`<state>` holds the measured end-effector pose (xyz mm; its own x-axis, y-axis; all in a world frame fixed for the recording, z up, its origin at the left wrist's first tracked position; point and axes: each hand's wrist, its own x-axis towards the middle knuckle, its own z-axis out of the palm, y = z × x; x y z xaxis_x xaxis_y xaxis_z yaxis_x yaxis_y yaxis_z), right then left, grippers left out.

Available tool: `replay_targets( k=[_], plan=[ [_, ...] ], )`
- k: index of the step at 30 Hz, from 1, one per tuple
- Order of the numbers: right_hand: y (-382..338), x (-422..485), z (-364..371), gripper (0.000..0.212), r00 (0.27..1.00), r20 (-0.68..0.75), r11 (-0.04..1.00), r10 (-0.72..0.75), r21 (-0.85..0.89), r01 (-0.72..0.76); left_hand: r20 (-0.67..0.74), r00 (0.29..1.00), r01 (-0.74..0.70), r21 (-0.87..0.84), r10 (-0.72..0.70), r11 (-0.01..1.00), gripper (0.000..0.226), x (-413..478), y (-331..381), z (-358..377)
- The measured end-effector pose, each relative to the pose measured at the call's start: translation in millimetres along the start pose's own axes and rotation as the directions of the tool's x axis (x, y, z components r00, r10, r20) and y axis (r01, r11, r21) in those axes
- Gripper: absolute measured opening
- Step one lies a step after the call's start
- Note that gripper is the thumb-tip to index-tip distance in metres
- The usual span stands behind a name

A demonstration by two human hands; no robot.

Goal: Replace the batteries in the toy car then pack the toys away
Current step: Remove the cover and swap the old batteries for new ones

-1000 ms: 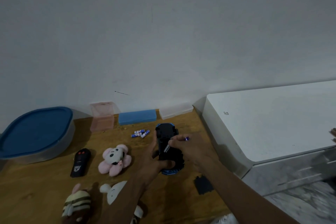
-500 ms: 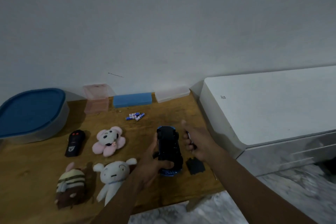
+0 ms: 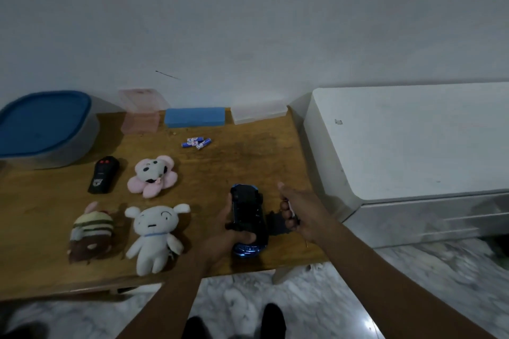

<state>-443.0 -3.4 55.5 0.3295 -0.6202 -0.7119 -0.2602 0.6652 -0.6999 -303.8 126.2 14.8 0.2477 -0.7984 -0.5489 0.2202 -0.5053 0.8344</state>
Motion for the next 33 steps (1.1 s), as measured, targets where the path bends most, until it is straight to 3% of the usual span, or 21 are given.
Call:
replay_targets(
  k=[3,7,12,17,21,23,25,28,31,33],
  plan=[
    [0,4,-9,0.028,1.000,0.020,0.999,0.002,-0.033,-0.002,-0.013,0.999,0.037,0.051,-0.037,0.998,0.087,-8,1,-2],
    [-4,8,-18,0.026,0.999,0.043,0.998,0.022,-0.063,-0.019,-0.066,0.998,-0.004,0.188,0.017,0.982,0.065,-17,4,-2],
    [-12,5,-23,0.025,0.997,0.078,0.995,-0.013,-0.095,0.021,-0.156,0.987,0.034,0.398,0.031,0.917,0.064,-19,14,2],
    [-21,7,-23,0.027,0.996,0.087,0.995,-0.032,-0.096,0.040,-0.184,0.983,0.133,0.581,-0.030,0.803,0.083,-17,31,1],
    [-31,15,-25,0.025,0.995,0.082,0.989,-0.051,-0.132,0.061,-0.182,0.976,0.208,0.609,-0.120,0.766,0.072,-14,47,-3],
    [-39,24,-26,0.019,0.996,0.062,0.987,-0.069,-0.141,0.077,-0.231,0.971,0.201,0.678,-0.056,0.707,0.068,-9,63,-4],
    [-50,35,-27,0.015,0.994,0.029,0.982,-0.103,-0.159,0.106,-0.313,0.944,0.168,0.732,0.108,0.660,0.051,2,81,-6],
    [-69,60,-28,0.019,0.983,-0.044,0.956,-0.181,-0.243,0.165,-0.408,0.867,0.103,0.708,0.286,0.699,0.016,34,105,-12],
    [-96,88,-27,0.016,0.947,-0.107,0.902,-0.303,-0.354,0.249,-0.400,0.838,0.031,0.712,0.370,0.701,0.034,72,139,-9],
    [-115,112,-26,0.018,0.909,-0.148,0.851,-0.389,-0.435,0.293,-0.400,0.851,0.025,0.676,0.339,0.736,0.043,106,157,-7]
  ],
)
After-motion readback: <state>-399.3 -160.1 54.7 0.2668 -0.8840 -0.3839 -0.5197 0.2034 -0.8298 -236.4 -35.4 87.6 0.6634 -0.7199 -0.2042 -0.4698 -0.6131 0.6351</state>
